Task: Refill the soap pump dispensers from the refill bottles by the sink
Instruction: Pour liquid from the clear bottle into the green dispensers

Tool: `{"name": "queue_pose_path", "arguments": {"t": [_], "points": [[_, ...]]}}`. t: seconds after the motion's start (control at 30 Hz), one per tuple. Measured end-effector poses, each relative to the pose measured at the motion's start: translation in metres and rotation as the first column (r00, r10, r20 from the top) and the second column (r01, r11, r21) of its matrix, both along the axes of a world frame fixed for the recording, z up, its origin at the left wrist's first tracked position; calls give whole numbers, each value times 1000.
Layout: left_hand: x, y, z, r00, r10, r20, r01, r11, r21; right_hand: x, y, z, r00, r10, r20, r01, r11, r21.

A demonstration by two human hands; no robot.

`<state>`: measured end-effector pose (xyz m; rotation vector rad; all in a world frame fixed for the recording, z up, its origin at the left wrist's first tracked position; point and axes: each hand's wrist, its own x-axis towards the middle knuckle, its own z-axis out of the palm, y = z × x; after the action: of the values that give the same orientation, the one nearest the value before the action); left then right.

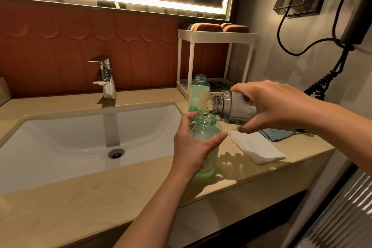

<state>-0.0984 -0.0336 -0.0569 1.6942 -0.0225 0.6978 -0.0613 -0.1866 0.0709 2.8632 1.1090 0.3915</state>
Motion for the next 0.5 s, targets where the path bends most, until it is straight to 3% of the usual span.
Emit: {"name": "queue_pose_path", "arguments": {"t": [0.5], "points": [[0, 0, -1, 1000, 5, -3, -5, 1000, -3, -6, 2, 5, 1000, -5, 20, 6, 999, -49]]}}
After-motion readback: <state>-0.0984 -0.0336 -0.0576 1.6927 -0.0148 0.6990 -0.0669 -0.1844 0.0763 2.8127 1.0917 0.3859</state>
